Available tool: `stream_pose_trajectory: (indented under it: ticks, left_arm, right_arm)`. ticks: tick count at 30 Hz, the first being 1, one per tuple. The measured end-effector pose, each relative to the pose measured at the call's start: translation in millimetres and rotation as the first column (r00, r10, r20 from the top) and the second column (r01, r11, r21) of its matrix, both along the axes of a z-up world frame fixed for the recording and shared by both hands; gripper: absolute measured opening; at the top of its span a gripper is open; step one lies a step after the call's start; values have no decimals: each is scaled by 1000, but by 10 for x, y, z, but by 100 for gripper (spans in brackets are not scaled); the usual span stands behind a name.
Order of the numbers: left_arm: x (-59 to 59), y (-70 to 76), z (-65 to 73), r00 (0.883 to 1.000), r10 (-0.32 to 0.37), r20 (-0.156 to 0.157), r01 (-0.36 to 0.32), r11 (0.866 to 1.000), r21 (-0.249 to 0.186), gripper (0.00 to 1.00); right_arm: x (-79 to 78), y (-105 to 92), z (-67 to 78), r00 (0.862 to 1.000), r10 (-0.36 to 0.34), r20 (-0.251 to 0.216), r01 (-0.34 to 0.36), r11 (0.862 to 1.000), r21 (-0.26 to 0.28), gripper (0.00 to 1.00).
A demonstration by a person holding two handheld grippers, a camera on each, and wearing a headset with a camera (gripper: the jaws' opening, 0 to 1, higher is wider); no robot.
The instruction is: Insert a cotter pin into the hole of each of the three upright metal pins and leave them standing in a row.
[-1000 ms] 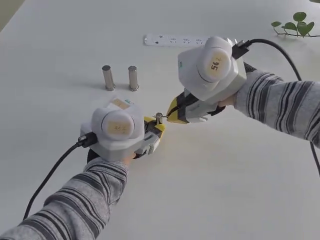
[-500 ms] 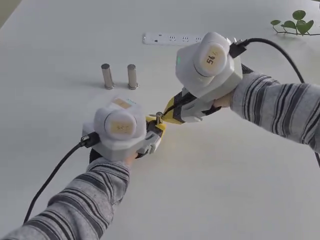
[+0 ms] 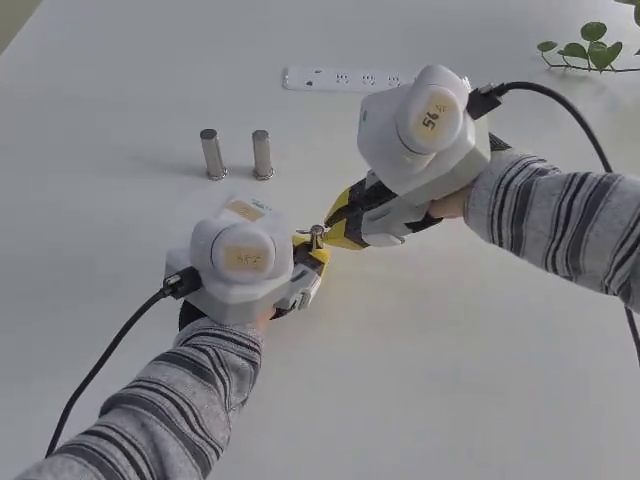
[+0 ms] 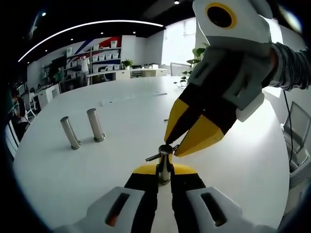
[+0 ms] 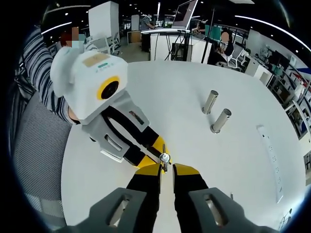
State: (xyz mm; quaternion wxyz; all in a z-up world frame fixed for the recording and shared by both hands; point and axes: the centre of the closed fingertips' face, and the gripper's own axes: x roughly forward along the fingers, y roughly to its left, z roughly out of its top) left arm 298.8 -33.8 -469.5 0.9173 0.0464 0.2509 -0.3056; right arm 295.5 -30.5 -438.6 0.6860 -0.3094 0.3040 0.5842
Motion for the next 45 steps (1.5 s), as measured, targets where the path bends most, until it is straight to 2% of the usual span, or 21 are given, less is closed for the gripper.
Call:
stream_pose_trajectory:
  ticks: [5,8,18,32,35,38,40,43,45]
  left_arm:
    - [1,2,-2,1000,-3,4,2,1000,6,5]
    - [2,5,-3,1000,-2,4,2,1000,6,5]
    - [5,5,-4,1000,1,14,-1,1000,12,5]
    - [12,3,-6,1000,-6,25,5,1000,14,5]
    - [16,0,-7,1000,-8,25,7,1000,16,5]
    - [15,0,-8,1000,-13,27,12,1000,22,5]
    - [16,-1,-9,1000,-10,26,10,1000,19,5]
    - [18,-4,-9,1000,-9,25,9,1000,13,5]
    - [14,-8,-6,999,-26,33,25,999,28,5]
  right_arm:
    - [-4,-63,43,1000,-4,-1,4,1000,-3,1]
    - [-27,-77,21,1000,-8,-14,8,1000,2,0]
    - [-75,-44,25,999,-27,-29,27,999,28,0]
    - [-74,-16,19,1000,-9,-17,10,1000,25,0]
    - [-36,-36,-2,997,-77,-31,78,996,33,11]
    - [-21,-55,8,993,-111,-49,114,992,62,12]
    - [-26,-65,21,984,-154,-86,162,983,89,17]
    - [-12,-98,37,980,-177,-92,187,977,108,21]
    - [-4,-141,40,974,-203,-100,215,970,118,24]
